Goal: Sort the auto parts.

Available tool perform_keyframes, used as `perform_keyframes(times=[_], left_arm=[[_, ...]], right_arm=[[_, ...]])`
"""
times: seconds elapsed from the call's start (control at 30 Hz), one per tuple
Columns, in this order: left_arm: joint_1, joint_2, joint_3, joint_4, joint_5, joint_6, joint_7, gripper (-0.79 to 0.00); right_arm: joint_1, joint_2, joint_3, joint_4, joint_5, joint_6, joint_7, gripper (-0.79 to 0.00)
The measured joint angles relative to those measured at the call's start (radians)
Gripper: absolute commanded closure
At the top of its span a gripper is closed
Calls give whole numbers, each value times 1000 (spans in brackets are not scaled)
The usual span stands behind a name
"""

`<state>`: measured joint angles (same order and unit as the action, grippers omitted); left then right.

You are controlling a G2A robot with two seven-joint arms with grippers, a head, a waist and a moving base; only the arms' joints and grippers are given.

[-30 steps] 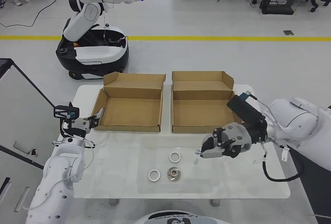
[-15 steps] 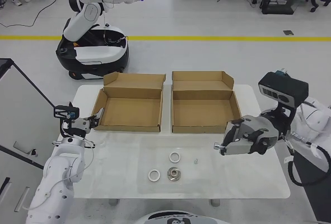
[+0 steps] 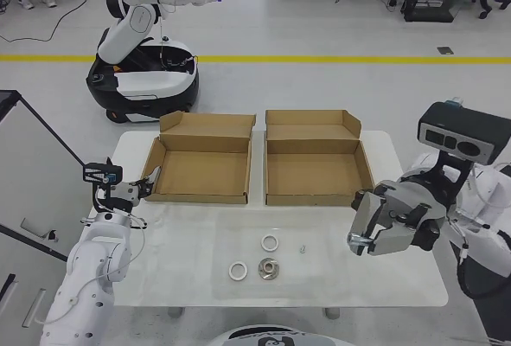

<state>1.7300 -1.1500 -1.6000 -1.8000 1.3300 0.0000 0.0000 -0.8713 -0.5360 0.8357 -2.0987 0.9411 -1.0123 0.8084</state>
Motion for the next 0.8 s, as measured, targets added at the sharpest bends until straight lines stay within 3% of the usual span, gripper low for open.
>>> perform_keyframes(times=[0.8], left_arm=[[0, 0, 0, 0, 0, 0, 0, -785]], right_arm=[[-14, -6, -1, -22, 7, 14, -29, 0]])
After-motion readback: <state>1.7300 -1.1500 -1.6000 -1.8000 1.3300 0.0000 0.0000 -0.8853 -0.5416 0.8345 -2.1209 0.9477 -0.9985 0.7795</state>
